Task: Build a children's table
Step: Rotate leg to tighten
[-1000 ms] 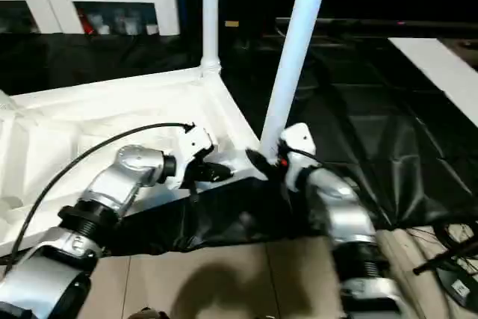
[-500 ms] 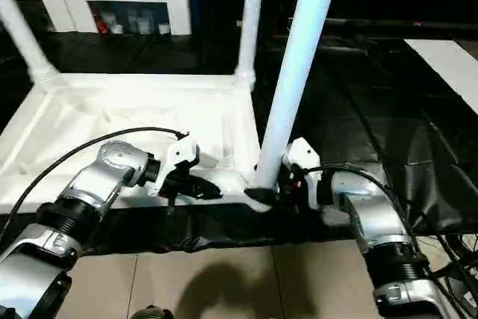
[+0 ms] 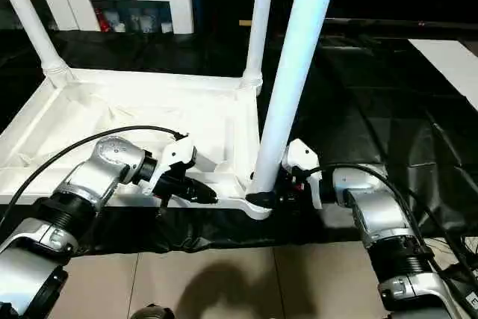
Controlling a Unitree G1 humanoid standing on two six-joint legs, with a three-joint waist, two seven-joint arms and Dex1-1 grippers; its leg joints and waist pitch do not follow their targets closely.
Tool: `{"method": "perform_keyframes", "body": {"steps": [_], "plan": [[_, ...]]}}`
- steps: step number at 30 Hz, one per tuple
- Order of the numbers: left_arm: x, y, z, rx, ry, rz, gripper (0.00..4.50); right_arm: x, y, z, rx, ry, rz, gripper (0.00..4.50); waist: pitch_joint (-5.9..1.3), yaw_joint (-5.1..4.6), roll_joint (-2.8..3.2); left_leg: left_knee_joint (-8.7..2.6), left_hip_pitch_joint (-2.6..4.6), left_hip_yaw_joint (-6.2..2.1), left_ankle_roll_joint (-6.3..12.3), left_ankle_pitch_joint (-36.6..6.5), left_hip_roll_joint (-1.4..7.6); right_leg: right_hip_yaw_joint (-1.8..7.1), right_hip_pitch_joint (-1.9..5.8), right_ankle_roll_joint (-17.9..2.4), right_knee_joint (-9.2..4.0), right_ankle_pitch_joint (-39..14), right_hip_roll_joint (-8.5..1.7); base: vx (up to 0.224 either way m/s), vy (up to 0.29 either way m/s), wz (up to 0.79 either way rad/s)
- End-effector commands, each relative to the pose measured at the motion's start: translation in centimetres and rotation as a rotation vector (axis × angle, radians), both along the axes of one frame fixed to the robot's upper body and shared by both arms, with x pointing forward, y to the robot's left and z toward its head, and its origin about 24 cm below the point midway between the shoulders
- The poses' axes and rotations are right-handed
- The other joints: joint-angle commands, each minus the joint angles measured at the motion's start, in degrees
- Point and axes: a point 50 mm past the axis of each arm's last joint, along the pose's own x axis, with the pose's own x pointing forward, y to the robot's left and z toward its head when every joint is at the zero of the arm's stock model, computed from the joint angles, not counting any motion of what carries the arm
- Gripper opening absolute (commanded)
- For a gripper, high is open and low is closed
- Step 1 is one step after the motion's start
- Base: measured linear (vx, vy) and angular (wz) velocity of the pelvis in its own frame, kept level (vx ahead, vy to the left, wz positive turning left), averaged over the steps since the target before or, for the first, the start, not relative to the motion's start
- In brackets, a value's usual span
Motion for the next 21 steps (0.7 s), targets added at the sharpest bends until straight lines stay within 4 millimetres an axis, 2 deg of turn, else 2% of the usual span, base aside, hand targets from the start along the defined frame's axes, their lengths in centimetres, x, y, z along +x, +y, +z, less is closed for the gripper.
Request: {"method": "perform_keyframes", "body": {"steps": [1, 5, 8, 10, 14, 17, 19, 20, 21], "plan": [[0.7, -1.7, 1.6, -0.059, -0.076, -0.011, 0.0, -1.1, 2.2, -1.4, 0.032, 0.08, 0.087, 2.07, -3.38, -0.06, 0.0, -3.53, 0.82, 0.16, 2.26, -18.42, 1.17, 1.89, 2.43, -12.2, -4.47, -17.91, -2.58, 0.0, 0.0, 0.0], [1.1, -2.2, 1.7, -0.079, -0.1, 0.058, 0.0, -0.6, 2.9, -1.5, 0.1, 0.065, -0.016, 2.04, -3.33, -0.18, -0.01, -3.65, 0.8, 0.07, 1.77, -19.28, 1.17, 1.88, 2.35, -11.88, -4.58, -18.85, -2.61, 0.0, 0.0, 0.0], [1.4, -2.6, 1.7, -0.087, -0.119, 0.114, 0.0, 0.1, 3.4, -1.9, 0.122, 0.034, -0.14, 2.02, -3.21, -0.62, -0.07, -3.81, 0.93, -0.14, 0.72, -21.26, 0.95, 1.76, 2.14, -10.59, -4.99, -23.05, -2.71, 0.0, 0.0, 0.0], [1.6, -3.4, 1.7, -0.099, -0.134, 0.17, 0.0, 1.3, 4.1, -2.6, 0.123, 0.011, -0.333, 1.98, -3.16, -0.87, 0.06, -3.96, 1.12, -0.27, -0.16, -21.94, 1.02, 1.85, 1.81, -10.18, -5.16, -24.17, -2.8, 0.0, 0.0, 0.0], [1.8, -4.8, 1.7, -0.126, -0.143, 0.247, 0.0, 2.5, 5.1, -3.3, 0.145, 0.031, -0.553, 1.96, -3.11, -2.09, 0.1, -4.11, 0.84, -0.51, -0.85, -23.3, 0.85, 1.68, 1.97, -9.38, -5.28, -25.4, -2.65, 0.0, 0.0, 0.0], [1.9, -6.0, 1.6, -0.159, -0.15, 0.332, 0.0, 3.3, 6.7, -3.6, 0.158, 0.05, -0.702, 1.95, -3.34, -2.66, 0.16, -4.04, 0.78, -0.44, -1.05, -22.44, 0.77, 1.78, 1.94, -9.66, -5.11, -23.18, -2.56, 0.0, 0.0, 0.0], [1.8, -6.6, 1.4, -0.174, -0.146, 0.362, 0.0, 3.4, 7.6, -3.7, 0.161, 0.045, -0.725, 1.95, -3.5, -3.11, 0.14, -3.91, 0.64, -0.29, -0.68, -21.17, 0.66, 1.83, 2.07, -10.45, -4.93, -20.3, -2.42, 0.0, 0.0, 0.0], [1.8, -6.6, 1.4, -0.174, -0.146, 0.362, 0.0, 3.4, 7.6, -3.7, 0.161, 0.045, -0.725, 1.95, -3.63, -3.06, 0.04, -3.71, 0.67, -0.09, -0.06, -19.98, 0.64, 1.91, 2.09, -10.88, -4.84, -18.17, -2.36, 0.0, 0.0, 0.0], [1.3, -7.2, 1.1, -0.185, -0.137, 0.348, 0.0, 3.4, 8.5, -3.7, 0.159, 0.03, -0.717, 1.95, -3.72, -3.08, -0.27, -3.64, 0.44, 0.01, 0.64, -18.62, 0.59, 1.91, 2.36, -11.18, -4.66, -16.59, -2.39, 0.0, 0.0, 0.0]]}}
